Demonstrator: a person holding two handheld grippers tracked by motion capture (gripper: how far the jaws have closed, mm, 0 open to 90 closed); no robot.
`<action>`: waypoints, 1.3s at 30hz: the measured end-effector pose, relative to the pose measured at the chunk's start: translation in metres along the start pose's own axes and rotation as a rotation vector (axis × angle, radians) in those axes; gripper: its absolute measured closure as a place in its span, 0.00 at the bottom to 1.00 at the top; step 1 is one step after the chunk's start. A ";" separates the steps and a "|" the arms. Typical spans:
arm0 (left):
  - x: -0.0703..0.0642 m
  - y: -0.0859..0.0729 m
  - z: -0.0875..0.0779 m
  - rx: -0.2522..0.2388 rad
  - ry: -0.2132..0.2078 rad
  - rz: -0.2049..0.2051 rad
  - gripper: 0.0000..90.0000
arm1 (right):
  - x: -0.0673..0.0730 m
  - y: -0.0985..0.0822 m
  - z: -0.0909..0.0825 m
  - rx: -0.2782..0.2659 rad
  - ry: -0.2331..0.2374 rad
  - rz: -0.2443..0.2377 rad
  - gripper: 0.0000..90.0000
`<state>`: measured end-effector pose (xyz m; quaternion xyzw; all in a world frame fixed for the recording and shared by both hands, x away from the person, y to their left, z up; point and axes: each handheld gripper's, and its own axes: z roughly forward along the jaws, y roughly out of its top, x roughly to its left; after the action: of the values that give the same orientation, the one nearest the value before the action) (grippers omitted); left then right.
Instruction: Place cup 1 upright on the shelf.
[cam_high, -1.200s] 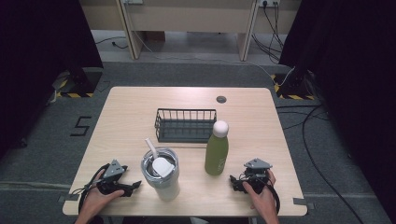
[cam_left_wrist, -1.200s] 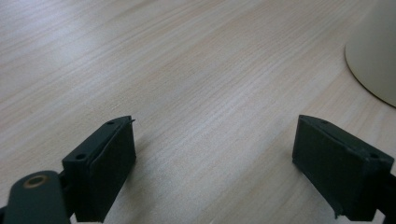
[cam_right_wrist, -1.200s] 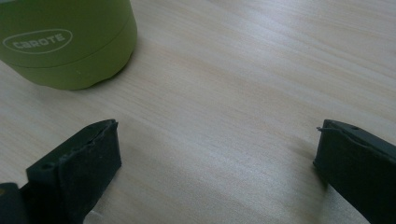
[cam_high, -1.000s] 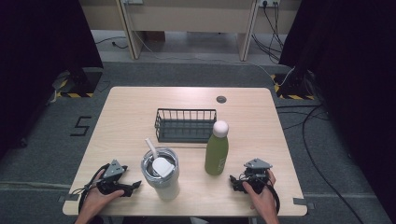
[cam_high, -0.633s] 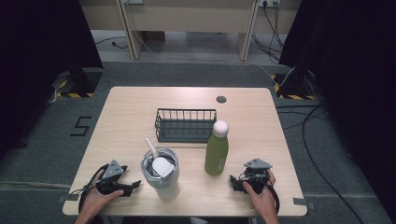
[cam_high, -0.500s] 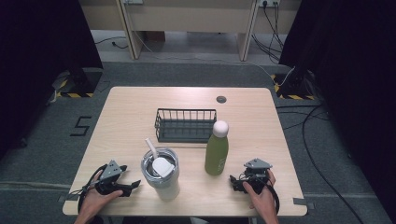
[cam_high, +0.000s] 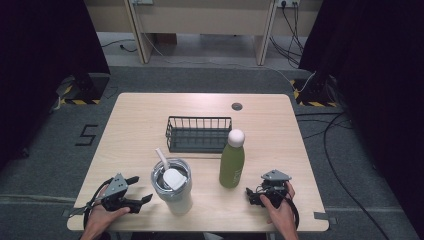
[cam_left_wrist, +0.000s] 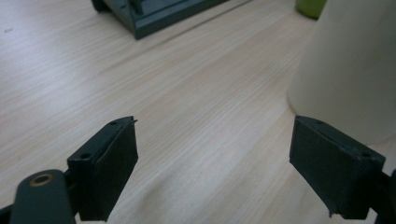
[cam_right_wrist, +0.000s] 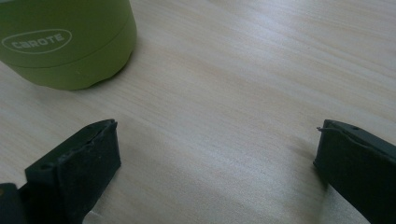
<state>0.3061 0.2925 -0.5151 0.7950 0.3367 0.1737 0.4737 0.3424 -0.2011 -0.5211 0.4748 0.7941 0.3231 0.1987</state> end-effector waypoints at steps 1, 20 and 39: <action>-0.001 0.000 -0.001 -0.013 -0.009 -0.005 0.17 | 0.000 0.000 0.000 0.000 0.000 0.001 0.00; -0.026 0.004 -0.011 -0.134 -0.118 0.052 0.16 | 0.000 0.000 0.000 0.002 0.000 0.005 0.00; -0.047 0.014 -0.001 -0.163 -0.173 0.069 0.16 | 0.000 0.000 0.000 0.002 0.000 0.002 0.00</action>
<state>0.2773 0.2556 -0.5005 0.7770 0.2519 0.1474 0.5577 0.3426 -0.2010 -0.5210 0.4756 0.7940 0.3227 0.1978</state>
